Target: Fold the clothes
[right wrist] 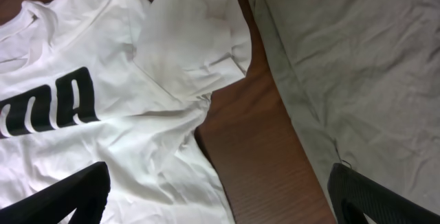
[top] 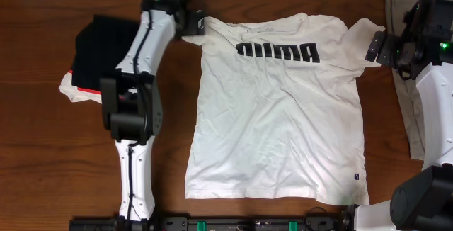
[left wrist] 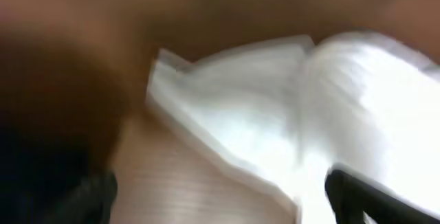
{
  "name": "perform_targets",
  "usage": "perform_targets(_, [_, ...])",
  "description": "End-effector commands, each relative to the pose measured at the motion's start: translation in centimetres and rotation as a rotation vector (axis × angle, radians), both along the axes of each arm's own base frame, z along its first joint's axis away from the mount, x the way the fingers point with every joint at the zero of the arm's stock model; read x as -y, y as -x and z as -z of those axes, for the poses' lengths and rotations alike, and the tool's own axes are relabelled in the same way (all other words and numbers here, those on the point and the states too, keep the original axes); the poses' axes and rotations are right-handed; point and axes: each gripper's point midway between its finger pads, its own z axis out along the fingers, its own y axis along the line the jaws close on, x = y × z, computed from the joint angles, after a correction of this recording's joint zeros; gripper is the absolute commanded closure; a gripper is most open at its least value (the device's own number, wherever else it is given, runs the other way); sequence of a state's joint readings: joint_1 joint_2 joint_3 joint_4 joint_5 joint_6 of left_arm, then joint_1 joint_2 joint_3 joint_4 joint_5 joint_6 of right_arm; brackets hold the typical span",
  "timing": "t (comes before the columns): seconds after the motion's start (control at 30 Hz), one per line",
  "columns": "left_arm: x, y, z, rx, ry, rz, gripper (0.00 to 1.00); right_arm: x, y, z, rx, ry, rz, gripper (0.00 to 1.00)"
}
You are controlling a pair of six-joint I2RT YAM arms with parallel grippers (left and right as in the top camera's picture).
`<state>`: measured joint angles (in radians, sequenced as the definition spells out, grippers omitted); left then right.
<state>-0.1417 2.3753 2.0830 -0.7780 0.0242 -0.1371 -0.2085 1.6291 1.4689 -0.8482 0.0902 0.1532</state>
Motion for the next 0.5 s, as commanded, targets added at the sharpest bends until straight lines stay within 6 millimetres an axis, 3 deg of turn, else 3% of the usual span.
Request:
perform_targets(0.0, [-1.0,1.7,-2.1,-0.043,0.041,-0.075,0.02,0.2,0.1,-0.3,0.009,0.000,0.018,0.01])
perform_targets(0.17, [-1.3,5.8,-6.0,-0.121,0.028,-0.072,0.04,0.2,0.1,-0.3,0.009,0.000,0.018,0.01])
perform_targets(0.47, [-1.9,12.8,-18.7,-0.009,0.092,-0.167,0.03,0.2,0.1,-0.3,0.009,0.000,0.018,0.01])
